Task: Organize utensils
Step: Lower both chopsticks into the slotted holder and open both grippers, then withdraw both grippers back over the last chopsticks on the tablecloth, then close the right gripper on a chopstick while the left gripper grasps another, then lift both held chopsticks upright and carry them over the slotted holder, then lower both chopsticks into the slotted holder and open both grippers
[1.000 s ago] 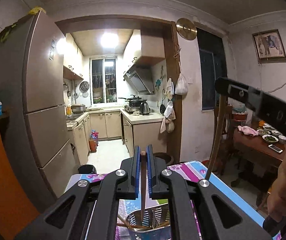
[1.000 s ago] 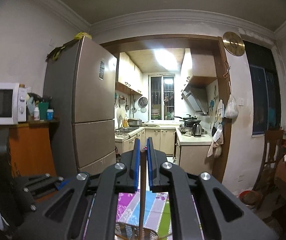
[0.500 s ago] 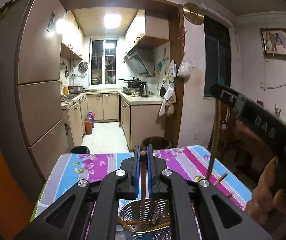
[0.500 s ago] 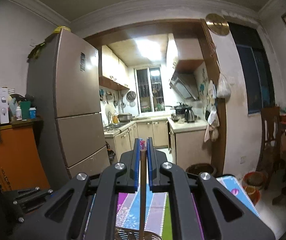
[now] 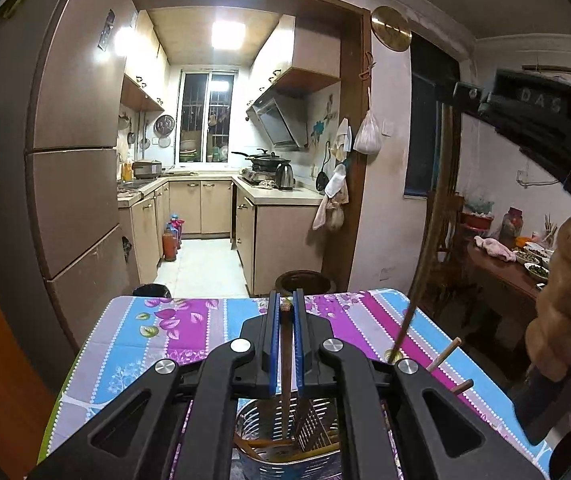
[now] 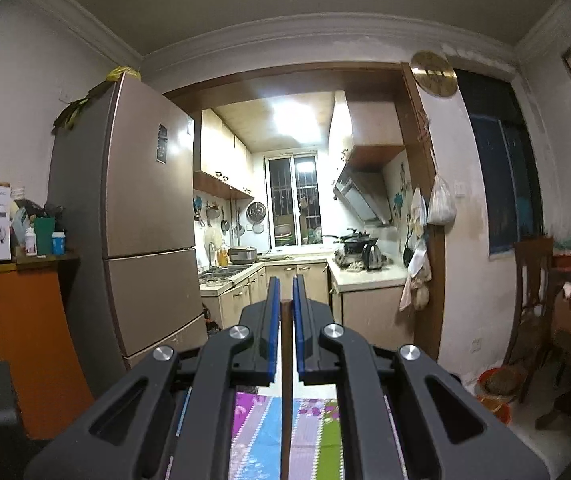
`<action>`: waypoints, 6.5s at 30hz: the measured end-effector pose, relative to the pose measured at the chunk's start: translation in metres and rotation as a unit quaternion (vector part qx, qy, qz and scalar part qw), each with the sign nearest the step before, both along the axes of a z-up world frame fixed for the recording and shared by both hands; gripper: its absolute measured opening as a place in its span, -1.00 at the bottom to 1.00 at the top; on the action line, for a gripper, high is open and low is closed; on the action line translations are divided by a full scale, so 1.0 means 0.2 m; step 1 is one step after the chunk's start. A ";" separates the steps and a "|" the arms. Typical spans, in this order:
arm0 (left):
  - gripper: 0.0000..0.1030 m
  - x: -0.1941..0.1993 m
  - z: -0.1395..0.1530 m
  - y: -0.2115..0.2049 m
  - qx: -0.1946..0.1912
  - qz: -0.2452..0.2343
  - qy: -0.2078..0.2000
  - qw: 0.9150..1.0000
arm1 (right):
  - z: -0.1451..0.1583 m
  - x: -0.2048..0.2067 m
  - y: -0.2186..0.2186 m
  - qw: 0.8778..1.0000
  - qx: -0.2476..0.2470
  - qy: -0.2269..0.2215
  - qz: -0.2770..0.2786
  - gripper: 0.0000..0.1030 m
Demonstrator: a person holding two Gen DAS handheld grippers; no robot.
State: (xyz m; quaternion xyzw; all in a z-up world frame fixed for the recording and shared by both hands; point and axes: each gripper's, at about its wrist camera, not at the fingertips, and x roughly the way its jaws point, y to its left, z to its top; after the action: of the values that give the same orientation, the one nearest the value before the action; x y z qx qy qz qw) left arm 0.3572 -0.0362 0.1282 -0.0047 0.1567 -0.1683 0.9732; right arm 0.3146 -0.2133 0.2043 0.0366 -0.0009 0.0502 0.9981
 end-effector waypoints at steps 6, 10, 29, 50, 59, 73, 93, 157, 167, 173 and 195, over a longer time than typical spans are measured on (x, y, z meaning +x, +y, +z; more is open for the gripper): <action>-0.85 0.01 -0.06 0.00 0.000 -0.004 0.012 1.000 | -0.29 0.05 0.00 0.999 0.007 0.051 -0.002 -0.90; -0.85 0.02 -0.11 0.00 0.003 -0.005 0.019 1.000 | -0.46 0.08 0.00 0.995 0.012 0.098 0.004 -0.90; -0.50 -0.99 0.11 0.33 0.089 0.050 -0.148 0.984 | -0.22 -1.02 -0.54 0.997 -0.057 0.021 -0.048 -0.05; -0.27 -1.80 -1.13 0.26 0.147 -0.006 0.099 0.984 | -1.49 -1.82 -0.39 0.945 -0.057 0.302 -0.110 0.11; -0.54 -1.75 -1.19 0.23 0.139 -0.006 0.095 0.986 | -1.52 -1.79 -0.29 0.943 -0.103 0.292 -0.125 -0.31; -0.81 -1.75 -1.22 0.23 0.127 -0.019 0.081 0.988 | -1.57 -1.72 -0.36 0.951 -0.033 0.288 -0.106 -0.80; -0.86 -1.78 -1.17 0.26 0.131 -0.006 0.061 0.989 | -1.52 -1.80 -0.38 0.960 -0.003 0.259 -0.108 -0.90; -0.86 -1.15 -0.15 0.13 0.101 0.045 -0.037 0.993 | -0.48 -1.07 0.00 0.982 -0.049 0.151 0.099 -0.90; -0.86 -1.19 -0.10 0.11 0.112 0.053 -0.065 0.990 | -0.40 -1.04 0.03 0.985 -0.044 0.135 0.101 -0.90; -0.86 -1.19 -0.08 0.08 0.122 0.059 -0.079 0.988 | -0.33 -1.02 0.03 0.986 -0.046 0.123 0.100 -0.90; -0.86 -0.56 0.62 -0.04 -0.005 0.008 -0.177 0.984 | 0.17 -0.48 -0.08 0.999 0.002 -0.020 0.032 -0.90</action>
State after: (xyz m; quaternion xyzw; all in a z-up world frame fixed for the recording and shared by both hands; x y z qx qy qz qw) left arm 0.2460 -0.0438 0.2521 0.0194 -0.0185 -0.1595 0.9868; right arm 0.2179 -0.2295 0.2391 0.0375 -0.0194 0.0829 0.9957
